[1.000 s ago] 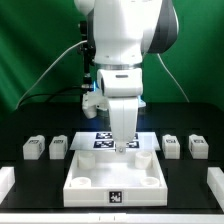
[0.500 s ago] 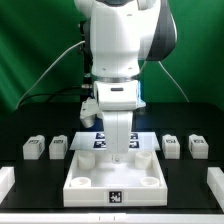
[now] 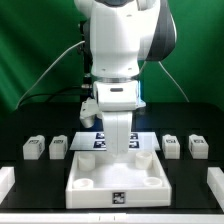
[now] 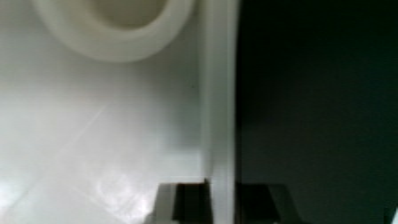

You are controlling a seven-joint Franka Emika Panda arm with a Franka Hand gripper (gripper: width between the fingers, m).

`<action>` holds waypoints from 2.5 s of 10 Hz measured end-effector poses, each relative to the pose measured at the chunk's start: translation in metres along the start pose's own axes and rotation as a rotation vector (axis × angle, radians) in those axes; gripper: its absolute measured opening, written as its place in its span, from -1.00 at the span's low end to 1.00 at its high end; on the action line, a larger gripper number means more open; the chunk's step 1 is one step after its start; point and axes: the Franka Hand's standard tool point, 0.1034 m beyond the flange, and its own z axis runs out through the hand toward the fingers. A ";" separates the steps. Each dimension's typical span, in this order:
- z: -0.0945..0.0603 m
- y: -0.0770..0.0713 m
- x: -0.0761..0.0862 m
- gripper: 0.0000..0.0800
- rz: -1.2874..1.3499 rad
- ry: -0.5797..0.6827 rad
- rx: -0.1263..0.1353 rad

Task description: Assemble one leg

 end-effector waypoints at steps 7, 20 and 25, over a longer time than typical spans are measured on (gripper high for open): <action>0.000 0.000 0.000 -0.86 0.000 0.000 0.000; -0.005 0.069 0.083 -0.85 0.054 0.001 0.025; -0.004 0.069 0.083 -0.16 0.056 0.001 0.029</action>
Offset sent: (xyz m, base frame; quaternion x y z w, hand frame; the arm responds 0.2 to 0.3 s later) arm 0.0000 0.0000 0.0000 0.0000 0.0000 0.0000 1.0000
